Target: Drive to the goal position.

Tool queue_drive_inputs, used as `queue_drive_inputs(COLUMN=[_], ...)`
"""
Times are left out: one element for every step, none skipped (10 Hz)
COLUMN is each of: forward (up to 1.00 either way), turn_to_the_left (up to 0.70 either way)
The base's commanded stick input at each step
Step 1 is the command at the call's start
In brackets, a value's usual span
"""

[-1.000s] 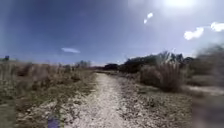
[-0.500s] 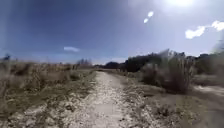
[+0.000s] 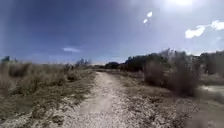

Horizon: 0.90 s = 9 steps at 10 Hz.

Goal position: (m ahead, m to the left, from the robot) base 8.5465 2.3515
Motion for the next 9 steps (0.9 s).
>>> queue_drive_inputs(forward=[0.7,0.7,0.7,0.7,0.7,0.7,0.7,0.7,0.7], turn_to_the_left=[0.0,0.0,0.0,0.0,0.0,0.0,0.0,0.0,0.0])
